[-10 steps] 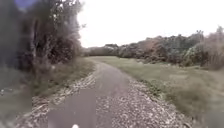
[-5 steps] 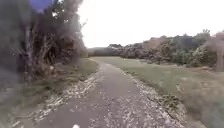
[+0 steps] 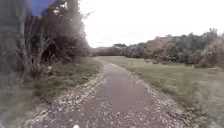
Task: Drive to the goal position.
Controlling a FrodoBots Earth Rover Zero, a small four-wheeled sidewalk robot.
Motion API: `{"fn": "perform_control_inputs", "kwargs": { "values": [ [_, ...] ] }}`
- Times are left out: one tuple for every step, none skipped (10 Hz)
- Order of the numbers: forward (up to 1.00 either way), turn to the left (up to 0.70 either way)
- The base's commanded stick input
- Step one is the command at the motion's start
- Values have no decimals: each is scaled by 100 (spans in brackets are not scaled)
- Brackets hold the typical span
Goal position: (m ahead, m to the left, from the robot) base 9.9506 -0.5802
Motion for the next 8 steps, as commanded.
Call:
{"fn": "perform_control_inputs", "kwargs": {
  "values": [
    [100,0],
    [100,0],
    [100,0],
    [100,0],
    [100,0],
    [100,0],
    [100,0],
    [100,0]
  ]
}}
